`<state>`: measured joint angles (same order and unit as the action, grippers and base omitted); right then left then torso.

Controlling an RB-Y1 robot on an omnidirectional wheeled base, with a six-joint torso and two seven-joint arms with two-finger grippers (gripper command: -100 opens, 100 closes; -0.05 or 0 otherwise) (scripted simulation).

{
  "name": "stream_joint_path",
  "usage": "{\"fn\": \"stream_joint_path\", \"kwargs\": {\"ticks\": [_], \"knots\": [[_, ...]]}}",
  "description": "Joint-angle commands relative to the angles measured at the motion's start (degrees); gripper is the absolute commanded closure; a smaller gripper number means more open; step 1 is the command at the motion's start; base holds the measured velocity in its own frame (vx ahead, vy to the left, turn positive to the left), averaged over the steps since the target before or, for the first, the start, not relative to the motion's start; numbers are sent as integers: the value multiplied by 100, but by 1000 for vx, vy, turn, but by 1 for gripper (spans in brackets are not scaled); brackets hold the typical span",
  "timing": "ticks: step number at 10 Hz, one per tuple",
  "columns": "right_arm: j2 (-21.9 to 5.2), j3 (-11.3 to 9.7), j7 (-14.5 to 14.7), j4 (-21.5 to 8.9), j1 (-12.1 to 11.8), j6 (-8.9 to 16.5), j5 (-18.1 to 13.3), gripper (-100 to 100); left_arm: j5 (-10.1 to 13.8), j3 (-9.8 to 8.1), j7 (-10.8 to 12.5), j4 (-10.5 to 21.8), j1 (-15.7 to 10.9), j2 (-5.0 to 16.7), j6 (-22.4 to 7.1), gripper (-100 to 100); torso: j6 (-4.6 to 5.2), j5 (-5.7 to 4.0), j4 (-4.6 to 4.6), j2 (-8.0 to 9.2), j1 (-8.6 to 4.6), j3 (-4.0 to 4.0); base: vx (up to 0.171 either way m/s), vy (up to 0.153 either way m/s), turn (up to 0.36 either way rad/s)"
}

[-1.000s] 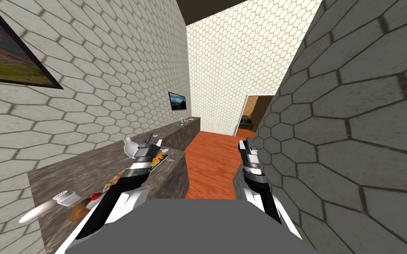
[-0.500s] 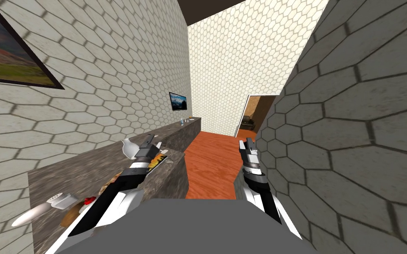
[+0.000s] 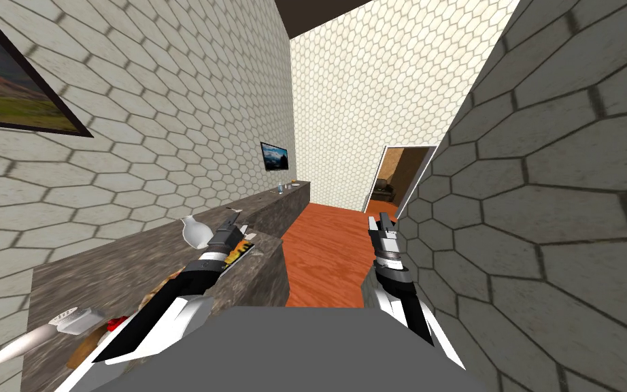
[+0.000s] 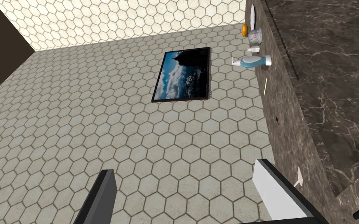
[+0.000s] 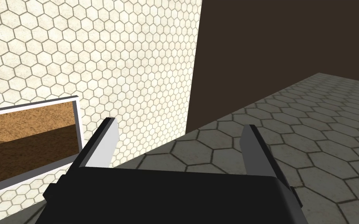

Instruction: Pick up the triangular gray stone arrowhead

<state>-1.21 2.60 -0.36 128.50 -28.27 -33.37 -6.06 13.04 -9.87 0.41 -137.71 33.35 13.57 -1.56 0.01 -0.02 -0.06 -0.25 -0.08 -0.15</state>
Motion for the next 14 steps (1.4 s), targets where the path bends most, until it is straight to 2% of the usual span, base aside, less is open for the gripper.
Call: {"fn": "stream_joint_path", "kwargs": {"ticks": [1,2,4,5,7,8,10,11,13,14], "knots": [[0,0,0,0,0,0,0,0,13,-24,0,-4,-27,15,-208,-100,0,0,0,0,0,0,29,-9,-1],[0,0,0,0,0,0,0,0,103,-116,-18,-14,16,127,-395,-100,0,1,2,10,5,5,55,-16,13],[0,0,0,0,0,0,0,0,103,-116,-18,-14,16,127,-608,-100,0,1,1,4,3,2,43,-15,8],[0,0,0,0,0,0,0,0,197,-207,-40,-19,58,240,-812,-100,0,1,2,12,5,7,39,-30,10],[0,0,0,0,0,0,0,0,197,-207,-40,-19,58,240,-1026,-100,0,0,1,5,1,3,50,-16,5],[0,0,0,0,0,0,0,0,296,-297,-66,-24,100,353,-1261,-100,0,1,2,9,6,5,63,-19,2],[0,0,0,0,0,0,0,0,296,-297,-66,-24,100,353,-1462,-100,1,1,0,2,2,1,48,-17,5],[0,0,0,0,0,0,0,0,399,-387,-96,-27,141,464,-1693,-100,0,1,2,10,6,5,66,-16,-4],[0,0,0,0,0,0,0,0,399,-387,-96,-27,141,464,-1912,-100,1,1,0,2,4,1,44,-14,2],[0,0,0,0,0,0,0,0,504,-477,-130,-30,182,572,-2120,-100,0,1,2,12,7,7,49,-21,-6]]}}
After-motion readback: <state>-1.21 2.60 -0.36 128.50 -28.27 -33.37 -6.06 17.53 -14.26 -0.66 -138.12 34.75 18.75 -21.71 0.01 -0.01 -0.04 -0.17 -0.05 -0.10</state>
